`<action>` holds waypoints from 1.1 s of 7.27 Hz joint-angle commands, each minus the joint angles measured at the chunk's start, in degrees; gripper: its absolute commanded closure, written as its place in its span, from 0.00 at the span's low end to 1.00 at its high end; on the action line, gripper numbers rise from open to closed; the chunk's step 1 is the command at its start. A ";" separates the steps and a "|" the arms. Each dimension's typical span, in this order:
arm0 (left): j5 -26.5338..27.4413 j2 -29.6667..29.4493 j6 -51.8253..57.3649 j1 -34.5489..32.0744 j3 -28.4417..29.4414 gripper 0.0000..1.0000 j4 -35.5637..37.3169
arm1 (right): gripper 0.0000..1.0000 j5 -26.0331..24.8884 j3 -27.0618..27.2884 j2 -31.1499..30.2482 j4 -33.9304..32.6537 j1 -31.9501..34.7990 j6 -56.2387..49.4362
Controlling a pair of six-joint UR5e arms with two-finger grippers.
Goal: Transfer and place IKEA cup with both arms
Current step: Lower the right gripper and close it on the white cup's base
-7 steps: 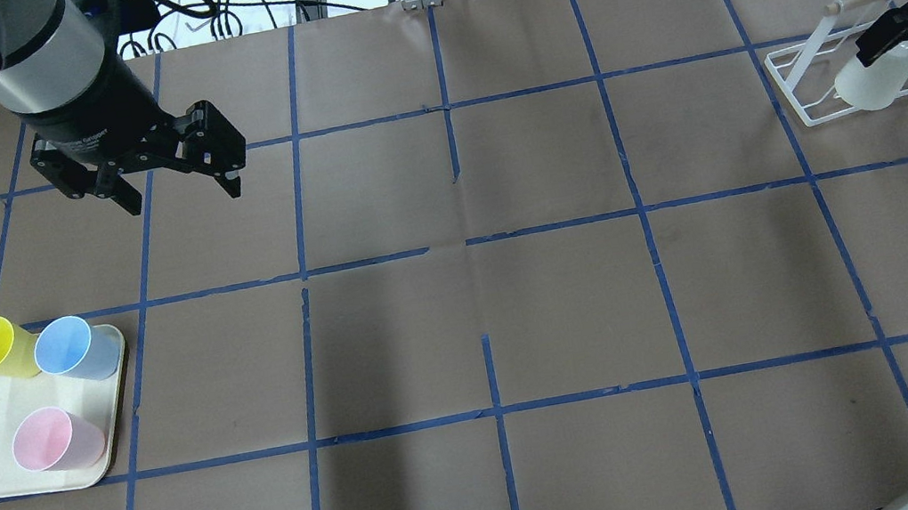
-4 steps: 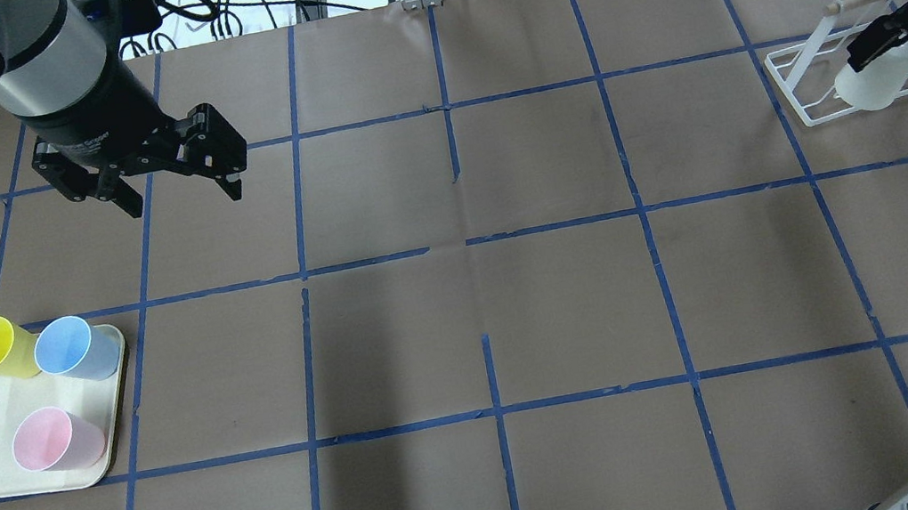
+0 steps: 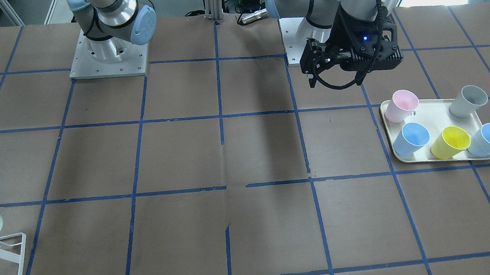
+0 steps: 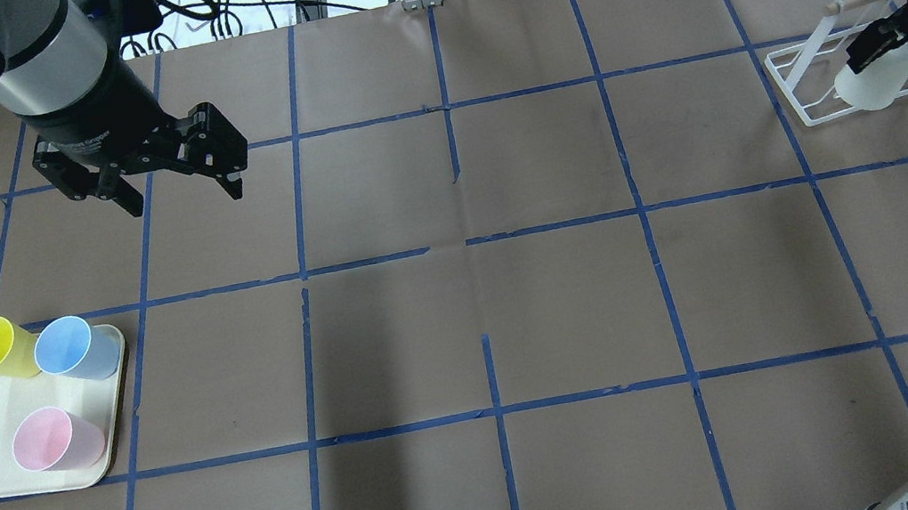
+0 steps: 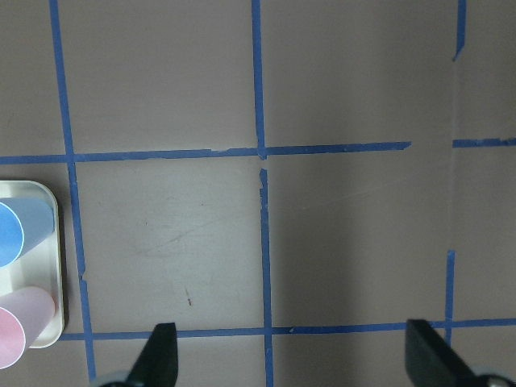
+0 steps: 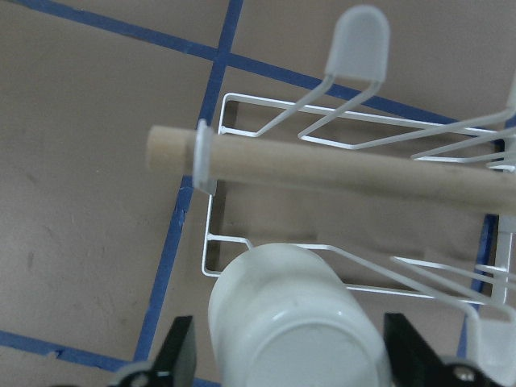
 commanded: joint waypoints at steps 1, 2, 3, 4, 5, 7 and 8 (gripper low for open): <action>0.00 0.01 0.00 -0.06 -0.14 0.00 0.00 | 0.50 -0.08 -0.07 -0.17 0.00 0.05 0.03; 0.00 0.01 0.00 -0.06 -0.23 0.00 0.00 | 0.72 -0.08 -0.07 -0.34 0.00 -0.04 -0.05; 0.00 0.01 0.00 -0.06 0.12 0.00 0.00 | 0.87 -0.17 -0.15 -0.43 0.00 -0.04 0.03; 0.00 -0.08 0.00 -0.06 0.12 0.00 0.00 | 0.93 -0.43 -0.68 -0.43 0.35 -0.04 0.03; -0.09 -0.08 0.00 -0.06 0.03 0.00 0.00 | 0.97 -0.87 -1.38 -0.52 0.87 -0.04 0.03; -0.17 -0.08 0.00 -0.06 0.12 0.00 0.00 | 0.98 -1.05 -2.08 -2.61 2.80 -0.04 0.03; -0.18 0.01 0.00 -0.06 0.03 0.00 0.00 | 0.98 -1.14 -2.70 -4.11 5.42 -0.04 0.03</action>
